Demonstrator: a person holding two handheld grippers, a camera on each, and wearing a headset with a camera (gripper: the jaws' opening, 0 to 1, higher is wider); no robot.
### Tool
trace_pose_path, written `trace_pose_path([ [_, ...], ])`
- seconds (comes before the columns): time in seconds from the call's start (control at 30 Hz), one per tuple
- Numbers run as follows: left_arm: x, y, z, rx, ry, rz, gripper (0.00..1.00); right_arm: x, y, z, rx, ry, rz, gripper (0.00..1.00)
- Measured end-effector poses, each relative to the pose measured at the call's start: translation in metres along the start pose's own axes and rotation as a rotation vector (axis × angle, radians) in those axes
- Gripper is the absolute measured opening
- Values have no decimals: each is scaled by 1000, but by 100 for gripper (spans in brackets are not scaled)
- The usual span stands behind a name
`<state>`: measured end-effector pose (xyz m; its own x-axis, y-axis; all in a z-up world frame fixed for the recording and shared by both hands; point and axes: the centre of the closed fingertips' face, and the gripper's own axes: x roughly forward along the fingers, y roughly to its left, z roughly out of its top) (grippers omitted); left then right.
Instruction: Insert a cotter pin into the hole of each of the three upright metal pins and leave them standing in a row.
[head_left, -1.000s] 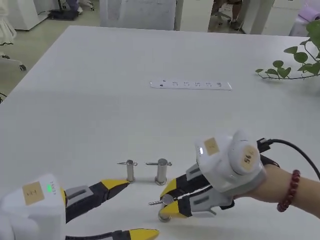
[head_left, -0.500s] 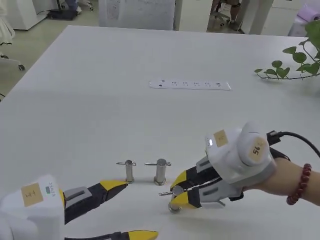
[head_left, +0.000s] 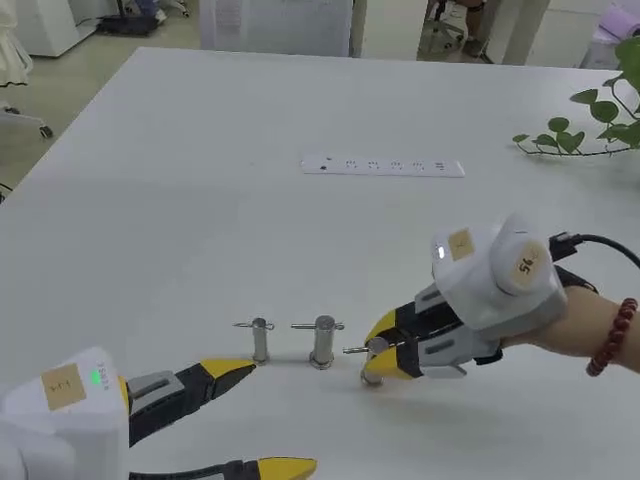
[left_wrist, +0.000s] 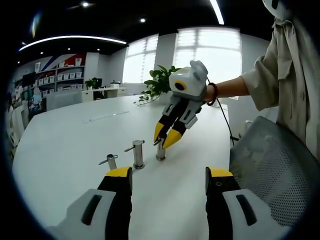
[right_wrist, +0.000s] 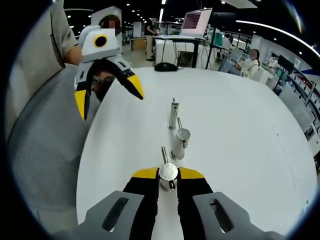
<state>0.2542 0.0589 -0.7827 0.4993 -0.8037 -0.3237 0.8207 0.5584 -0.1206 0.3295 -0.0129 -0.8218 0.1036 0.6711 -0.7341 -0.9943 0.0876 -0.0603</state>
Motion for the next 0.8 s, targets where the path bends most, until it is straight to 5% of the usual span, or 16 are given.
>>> trace_pose_path([
  [0.8, -1, 8, -4, -26, 8, 24, 58, 3, -23, -4, 37, -14, -13, 14],
])
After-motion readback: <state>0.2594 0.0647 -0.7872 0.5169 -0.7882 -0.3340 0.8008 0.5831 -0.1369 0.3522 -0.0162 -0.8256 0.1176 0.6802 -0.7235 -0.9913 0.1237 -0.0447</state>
